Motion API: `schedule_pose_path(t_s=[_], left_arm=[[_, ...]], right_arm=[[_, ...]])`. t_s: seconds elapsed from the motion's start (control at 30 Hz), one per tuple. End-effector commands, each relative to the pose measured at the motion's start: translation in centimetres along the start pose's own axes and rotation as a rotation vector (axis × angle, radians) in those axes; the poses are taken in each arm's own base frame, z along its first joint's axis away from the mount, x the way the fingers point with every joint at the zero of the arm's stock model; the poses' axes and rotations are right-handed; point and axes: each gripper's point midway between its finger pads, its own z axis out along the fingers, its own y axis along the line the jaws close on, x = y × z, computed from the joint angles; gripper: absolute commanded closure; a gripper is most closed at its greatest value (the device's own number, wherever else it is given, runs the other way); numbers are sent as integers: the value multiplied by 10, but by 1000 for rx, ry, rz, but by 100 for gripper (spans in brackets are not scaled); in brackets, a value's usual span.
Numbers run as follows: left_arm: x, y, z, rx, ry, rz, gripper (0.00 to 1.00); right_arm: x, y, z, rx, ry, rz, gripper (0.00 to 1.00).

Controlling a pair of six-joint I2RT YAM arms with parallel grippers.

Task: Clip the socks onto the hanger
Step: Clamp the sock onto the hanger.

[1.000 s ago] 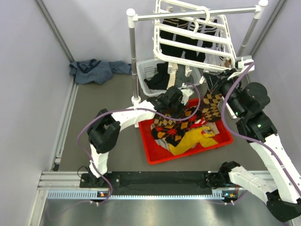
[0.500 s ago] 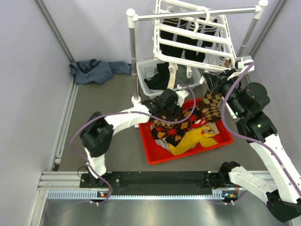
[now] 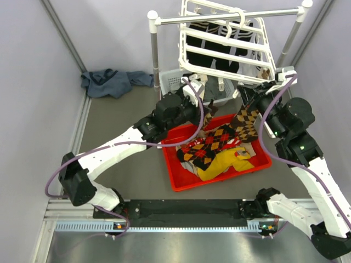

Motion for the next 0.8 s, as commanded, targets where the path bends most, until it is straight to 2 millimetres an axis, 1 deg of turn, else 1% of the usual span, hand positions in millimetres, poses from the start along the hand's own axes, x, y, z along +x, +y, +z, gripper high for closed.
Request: schedule_pose_path(t_s=[0.0,0.03,0.07,0.13,0.17,0.27,0.3,0.47,0.63,0.77], left_arm=[[-56,-14,-9,52,-201,-44,100],[-60,-16,-9,61,-215,-49,100],[-69,-21,-8,82,-247,-58,100],[-77,-26,-8,107,-277,-68,100],[-86,-31,-9,132,-306,-76,100],[-98,-38,-9,173,-356,-87,100],[-99,-39,-8,179,-361,-92,100],[-108,-48,-5,229,-386,-97,100],[-106,-55,1,270,-376,-96,100],[-107,-59,0,296,-377,-91,100]], right_arm=[[-9,4,-3,-20,-39,17,96],[-9,5,-3,-23,-38,17,96],[-9,5,-3,-27,-41,19,96],[-10,7,-4,-38,-41,23,96],[-11,9,-4,-47,-45,24,96],[-13,12,-5,-61,-56,31,96],[-13,16,-6,-84,-55,32,96],[-15,24,-7,-125,-61,37,96],[-17,27,-8,-148,-69,36,96],[-16,29,-9,-156,-67,29,96]])
